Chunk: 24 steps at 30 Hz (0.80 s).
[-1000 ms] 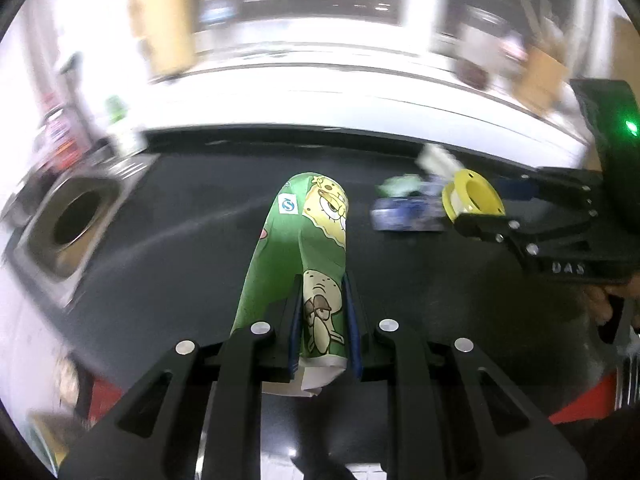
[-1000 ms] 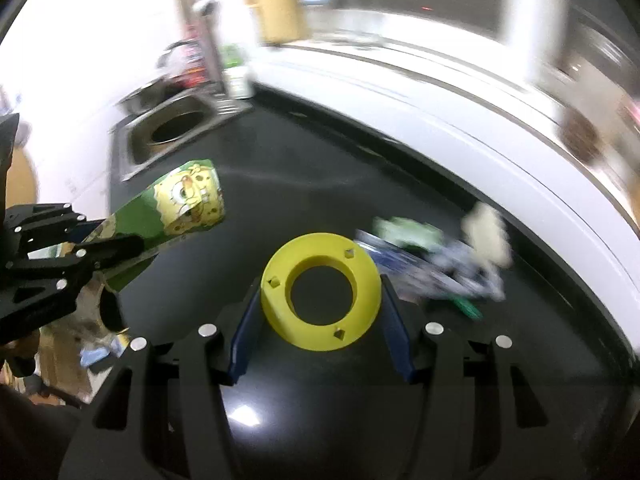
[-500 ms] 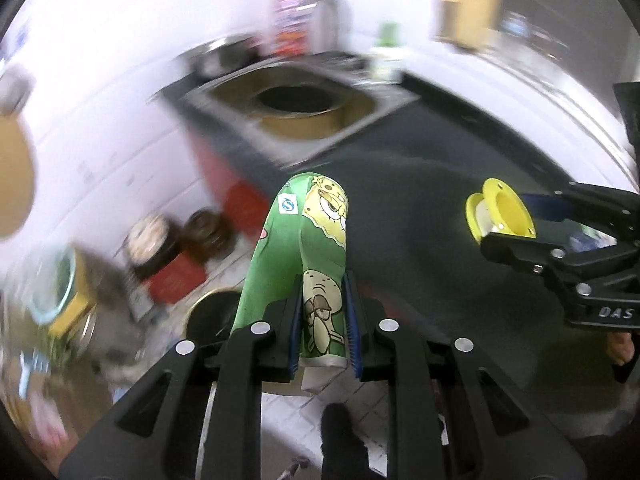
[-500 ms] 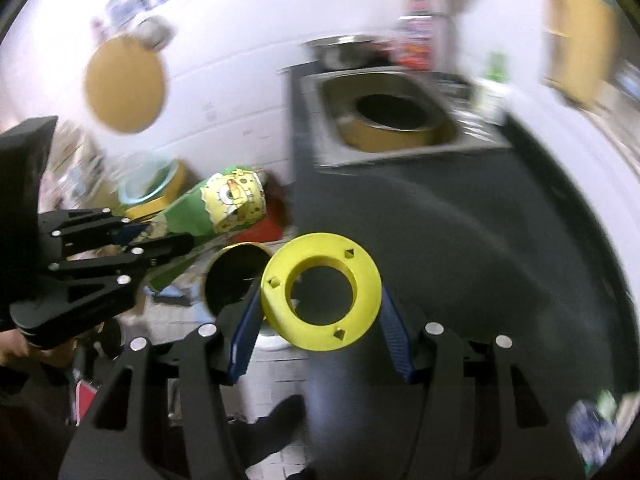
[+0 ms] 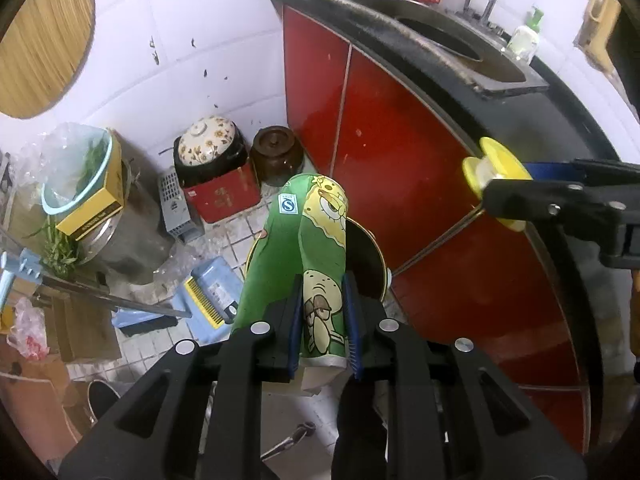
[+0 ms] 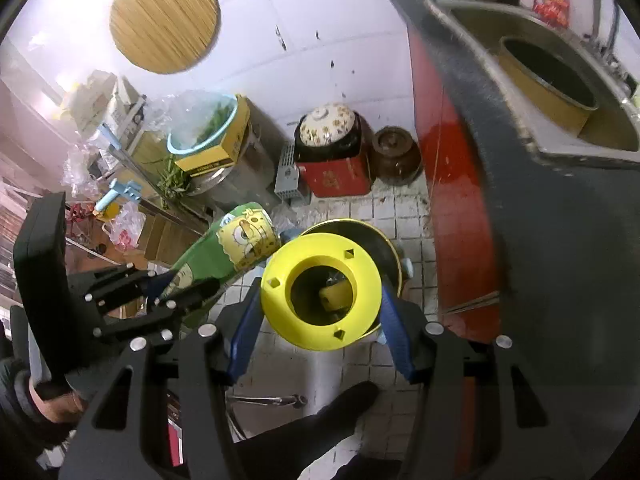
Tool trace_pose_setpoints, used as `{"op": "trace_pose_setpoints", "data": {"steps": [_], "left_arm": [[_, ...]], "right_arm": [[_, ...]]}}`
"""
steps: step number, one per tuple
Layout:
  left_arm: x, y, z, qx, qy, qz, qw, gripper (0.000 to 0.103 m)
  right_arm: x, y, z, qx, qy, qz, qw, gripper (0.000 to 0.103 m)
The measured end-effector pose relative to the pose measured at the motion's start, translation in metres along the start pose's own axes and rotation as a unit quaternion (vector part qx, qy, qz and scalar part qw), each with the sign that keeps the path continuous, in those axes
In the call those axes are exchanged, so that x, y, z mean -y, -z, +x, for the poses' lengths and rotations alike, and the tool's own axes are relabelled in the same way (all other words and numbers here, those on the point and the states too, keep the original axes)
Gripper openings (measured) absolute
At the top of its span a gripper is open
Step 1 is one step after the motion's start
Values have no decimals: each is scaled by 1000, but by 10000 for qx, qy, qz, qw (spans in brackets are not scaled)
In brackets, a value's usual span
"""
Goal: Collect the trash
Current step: 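Carry the pouch and yellow tape roll to the bin and release both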
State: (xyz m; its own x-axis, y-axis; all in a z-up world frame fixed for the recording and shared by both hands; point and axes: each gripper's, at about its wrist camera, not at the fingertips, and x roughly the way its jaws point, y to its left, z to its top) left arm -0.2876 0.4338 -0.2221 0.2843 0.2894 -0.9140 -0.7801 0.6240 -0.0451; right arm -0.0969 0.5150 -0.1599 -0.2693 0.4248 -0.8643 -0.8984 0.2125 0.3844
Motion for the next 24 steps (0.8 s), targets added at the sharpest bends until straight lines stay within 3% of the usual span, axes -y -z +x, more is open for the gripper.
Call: {"op": "trace_pose_setpoints", "data": {"steps": [6, 8, 9, 17, 24], "left_arm": [[-10, -3, 24, -65, 126, -63, 9999, 19], [-13, -4, 32, -90, 103, -53, 9999, 35], [-16, -4, 35, -111, 149, -76, 9998, 55], [-15, -3, 35, -90, 54, 46, 9999, 56], [21, -6, 10, 108, 44, 469, 9988, 63]], "right_arm": [[-3, -16, 32, -248, -46, -115, 9996, 56], [-4, -21, 38, -284, 5, -133, 9995, 78], [-4, -23, 40, -248, 55, -124, 9996, 80], [11, -17, 19, -130, 90, 44, 9999, 80], [38, 10, -43, 247, 257, 400, 9986, 83]]}}
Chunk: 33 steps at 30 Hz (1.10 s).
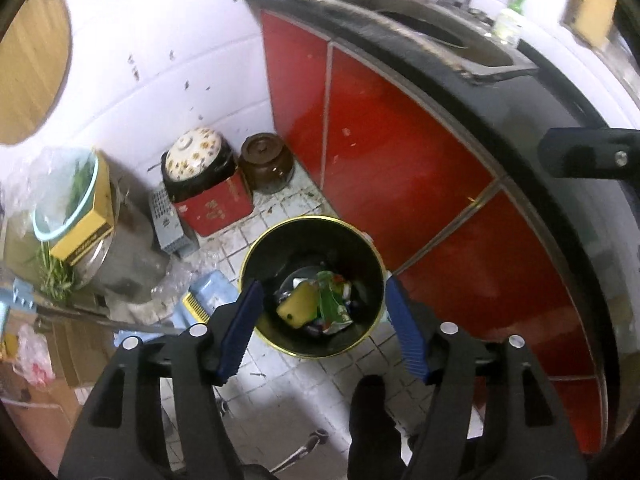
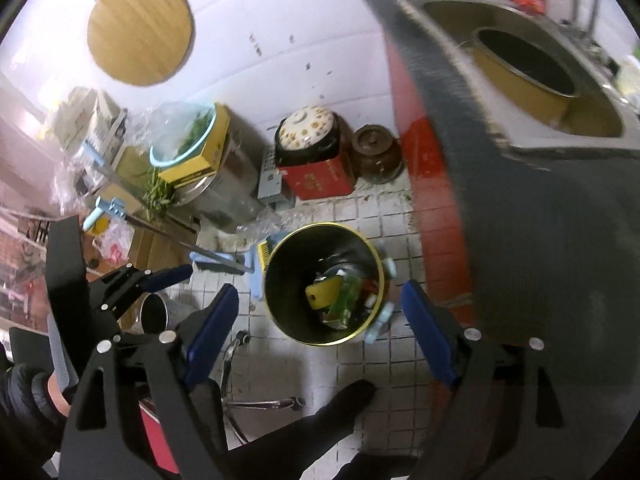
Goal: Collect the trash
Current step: 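Carry the pouch and yellow tape roll to the bin and release both, then return both tools to the countertop above the remaining trash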
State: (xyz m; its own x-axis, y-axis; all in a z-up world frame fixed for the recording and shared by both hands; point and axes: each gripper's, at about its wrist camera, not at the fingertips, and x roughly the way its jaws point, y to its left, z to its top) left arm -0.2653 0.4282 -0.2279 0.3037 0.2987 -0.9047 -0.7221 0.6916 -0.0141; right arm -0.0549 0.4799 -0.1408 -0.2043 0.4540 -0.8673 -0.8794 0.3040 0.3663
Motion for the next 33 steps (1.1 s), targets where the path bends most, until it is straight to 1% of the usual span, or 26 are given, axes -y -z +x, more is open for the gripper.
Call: {"op": "trace_pose_setpoints", "data": {"steps": [2, 4, 5, 6, 9, 11, 12, 13, 14, 15, 16, 17, 18, 19, 21, 22, 23, 24, 26, 28, 30, 33], "left_arm": [[16, -6, -11, 95, 60, 99, 9999, 69], [35, -14, -26, 267, 103, 187, 9994, 89], [46, -18, -33, 348, 108, 235, 9991, 92], [59, -23, -40, 422, 143, 318, 9985, 94], [112, -34, -59, 530, 405, 797, 9946, 95], [157, -40, -72, 651, 685, 1206, 9882, 95], [178, -42, -79, 717, 862, 1419, 9835, 95], [212, -42, -90, 846, 1067, 1753, 9751, 95], [232, -41, -95, 908, 1178, 1933, 9698, 95], [257, -39, -101, 960, 1342, 2158, 9624, 95], [286, -36, -109, 1019, 1533, 2409, 9529, 95], [312, -31, -116, 1069, 1687, 2623, 9441, 95], [336, -27, -122, 1098, 1831, 2811, 9356, 95], [367, -20, -131, 1117, 2024, 3044, 9241, 95], [409, -9, -142, 1133, 2295, 3342, 9071, 95], [433, 0, -149, 1133, 2451, 3526, 8960, 95], [454, 8, -155, 1143, 2546, 3686, 8867, 95], [477, 18, -162, 1166, 2644, 3885, 8750, 95], [505, 32, -168, 1185, 2746, 4124, 8605, 95], [528, 44, -171, 1180, 2822, 4339, 8475, 95], [547, 54, -172, 1156, 2875, 4488, 8382, 95], [558, 63, -169, 1137, 2874, 4607, 8320, 95]], "right_arm": [[13, 10, -27, 169, 76, 161, 9997, 87], [27, 21, -54, 338, 157, 321, 9988, 90], [38, 32, -76, 473, 269, 437, 9976, 90], [47, 39, -92, 573, 364, 522, 9963, 90], [76, 70, -142, 899, 682, 905, 9895, 91], [103, 102, -185, 1188, 969, 1268, 9800, 91], [113, 115, -201, 1290, 1114, 1402, 9753, 91], [123, 131, -219, 1401, 1267, 1552, 9697, 91], [138, 154, -242, 1530, 1473, 1765, 9611, 91], [150, 173, -258, 1613, 1627, 1923, 9542, 91], [163, 199, -279, 1709, 1844, 2136, 9440, 91], [171, 216, -291, 1748, 1974, 2254, 9379, 91], [182, 237, -307, 1803, 2137, 2420, 9291, 91], [191, 256, -320, 1840, 2284, 2578, 9206, 91], [209, 302, -347, 1944, 2558, 2920, 9008, 91], [219, 327, -361, 1985, 2699, 3115, 8892, 91], [225, 345, -370, 2012, 2775, 3230, 8821, 91], [232, 366, -381, 2054, 2862, 3360, 8735, 91], [241, 400, -396, 2129, 3010, 3538, 8596, 91], [248, 429, -408, 2179, 3073, 3719, 8484, 91], [254, 450, -415, 2213, 3095, 3838, 8414, 91], [259, 469, -420, 2240, 3118, 3932, 8355, 91]]}}
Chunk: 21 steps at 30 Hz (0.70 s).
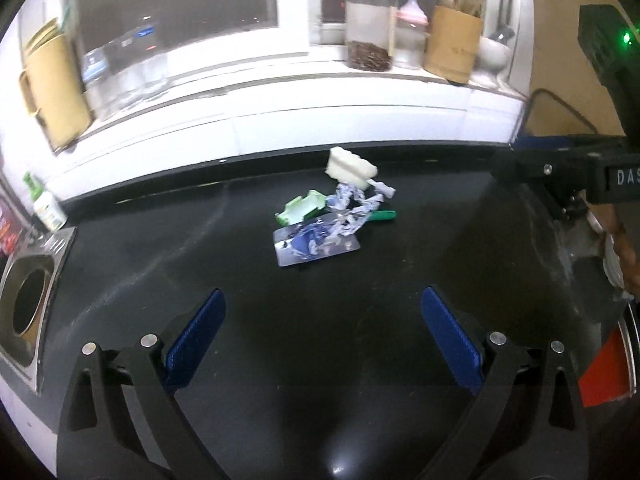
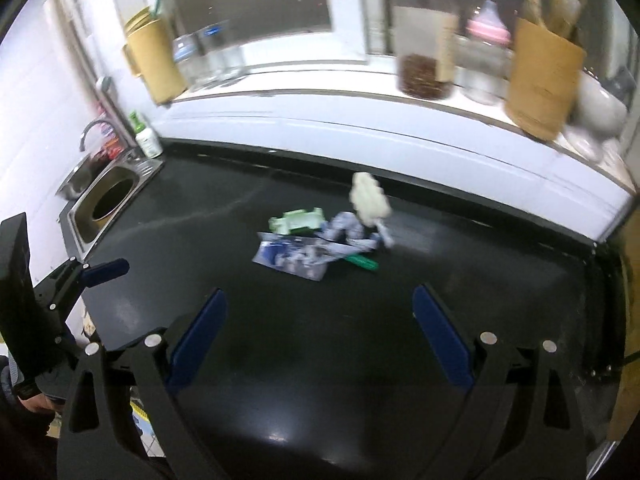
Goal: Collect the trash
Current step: 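Return both tools to the countertop above the remaining trash, then grasp the green plastic tray with the left tool while the right tool grasps the white foam brush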
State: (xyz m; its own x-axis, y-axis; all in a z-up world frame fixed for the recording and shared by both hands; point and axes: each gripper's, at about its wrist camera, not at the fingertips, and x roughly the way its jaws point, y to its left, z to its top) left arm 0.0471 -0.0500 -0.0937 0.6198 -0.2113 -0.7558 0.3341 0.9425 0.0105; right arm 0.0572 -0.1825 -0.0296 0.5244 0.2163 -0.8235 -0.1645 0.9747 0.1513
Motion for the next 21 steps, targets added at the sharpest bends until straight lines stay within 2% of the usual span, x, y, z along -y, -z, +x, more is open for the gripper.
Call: {"op": "trace_pose_setpoints", "data": {"steps": [9, 13, 16, 21], "left_arm": [[-12, -17, 34, -214, 24, 120, 9997, 95], [-18, -39, 69, -285, -19, 471, 9985, 95], [-26, -56, 100, -364, 202, 646, 9970, 95], [-35, -81, 160, -633, 358, 1016, 9922, 95]], "right_arm": [[15, -14, 27, -96, -64, -20, 9999, 90], [21, -26, 52, -234, -141, -78, 9996, 89], [27, -37, 78, -373, -134, -161, 9991, 89], [38, -55, 127, -661, -115, -255, 9974, 87]]}}
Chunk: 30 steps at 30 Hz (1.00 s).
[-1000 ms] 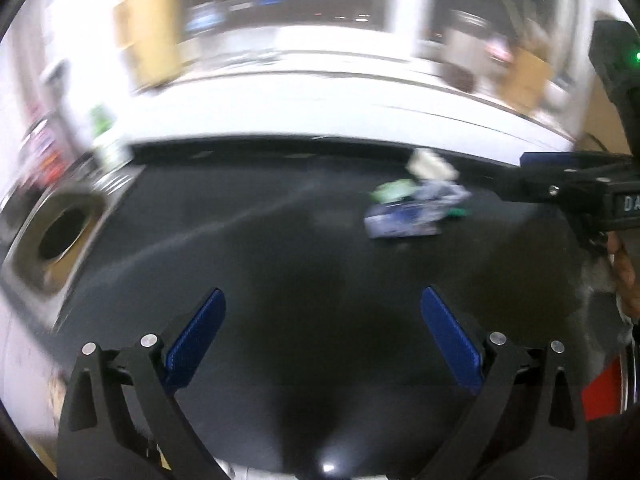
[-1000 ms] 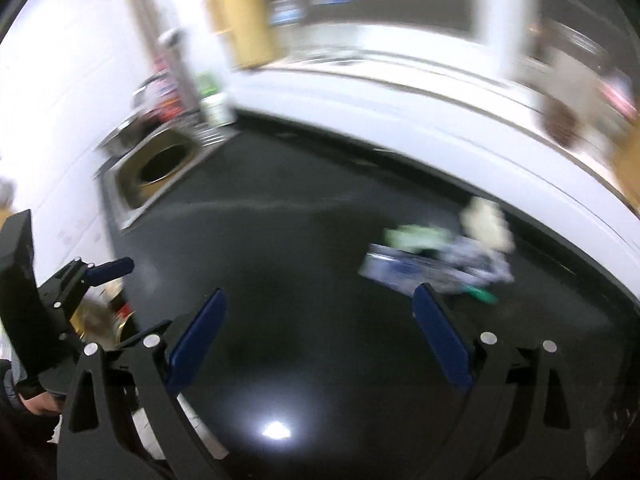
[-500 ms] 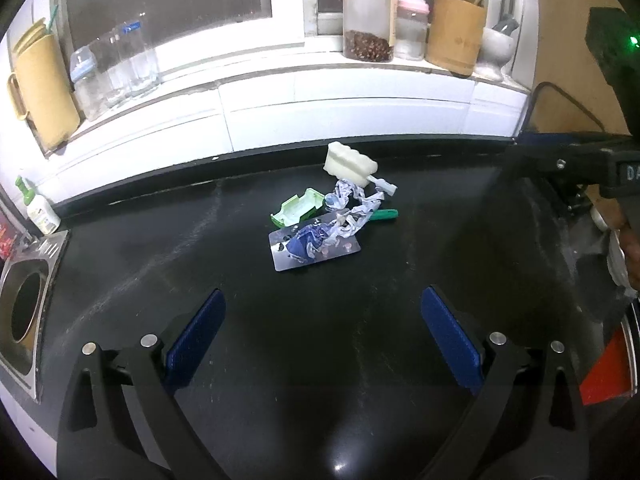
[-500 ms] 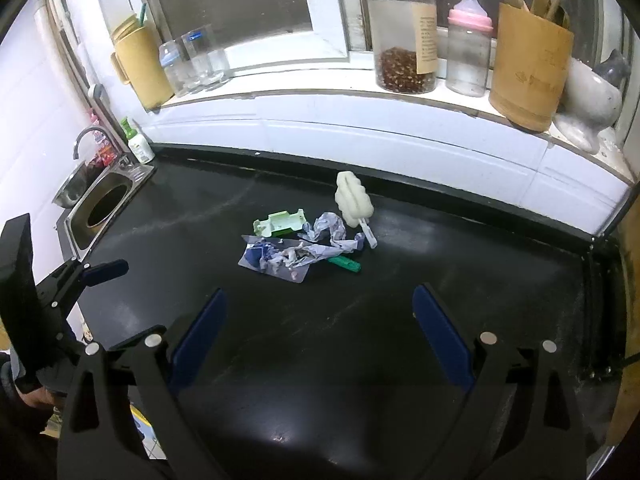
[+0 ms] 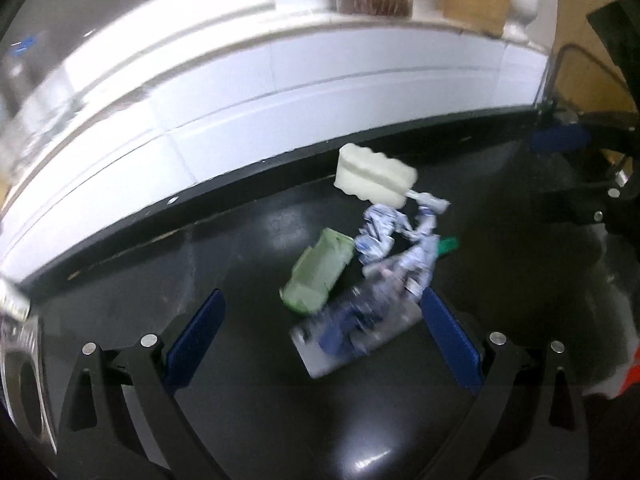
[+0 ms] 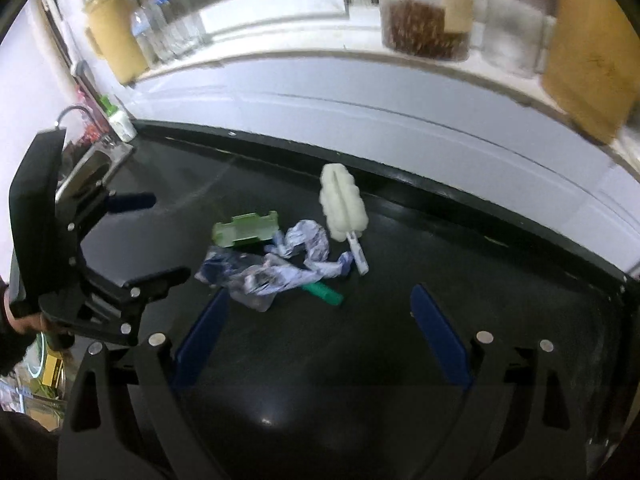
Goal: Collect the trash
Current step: 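Grasp the green plastic tray with the left tool while the right tool grasps the white foam brush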
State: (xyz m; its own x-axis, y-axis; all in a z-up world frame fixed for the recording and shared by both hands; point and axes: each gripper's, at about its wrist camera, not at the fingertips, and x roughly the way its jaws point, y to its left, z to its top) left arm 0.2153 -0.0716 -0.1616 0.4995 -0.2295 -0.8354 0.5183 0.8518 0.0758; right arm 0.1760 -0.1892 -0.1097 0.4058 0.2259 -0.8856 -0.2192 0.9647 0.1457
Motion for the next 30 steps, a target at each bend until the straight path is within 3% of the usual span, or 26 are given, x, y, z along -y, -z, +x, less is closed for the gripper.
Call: {"op": "trace_pose_setpoints", "data": {"steps": [5, 11, 15, 17, 18, 19, 21, 30], "left_arm": [[-13, -12, 47, -287, 256, 384, 9985, 95], [-29, -11, 86, -584, 664, 477, 9949, 93], [-33, -10, 98, -672, 845, 489, 9930, 79], [-29, -8, 101, -621, 844, 643, 9924, 73], [-27, -8, 100, -588, 838, 711, 9922, 66], [-27, -8, 98, -555, 870, 726, 9920, 52], [-28, -10, 96, -546, 1035, 637, 9911, 33], [-42, -7, 58, -348, 777, 138, 9963, 32]], "right_arm": [[11, -20, 47, -318, -15, -81, 9995, 85], [28, -39, 99, -686, 17, -68, 9976, 77], [34, -44, 128, -909, 18, -118, 9958, 65], [35, -46, 133, -870, -73, -104, 9961, 54], [35, -47, 133, -860, -107, -105, 9962, 47], [35, -49, 133, -868, -148, -123, 9960, 27], [33, -49, 132, -888, -172, -167, 9958, 20], [26, -49, 91, -477, -163, -14, 9987, 16]]}}
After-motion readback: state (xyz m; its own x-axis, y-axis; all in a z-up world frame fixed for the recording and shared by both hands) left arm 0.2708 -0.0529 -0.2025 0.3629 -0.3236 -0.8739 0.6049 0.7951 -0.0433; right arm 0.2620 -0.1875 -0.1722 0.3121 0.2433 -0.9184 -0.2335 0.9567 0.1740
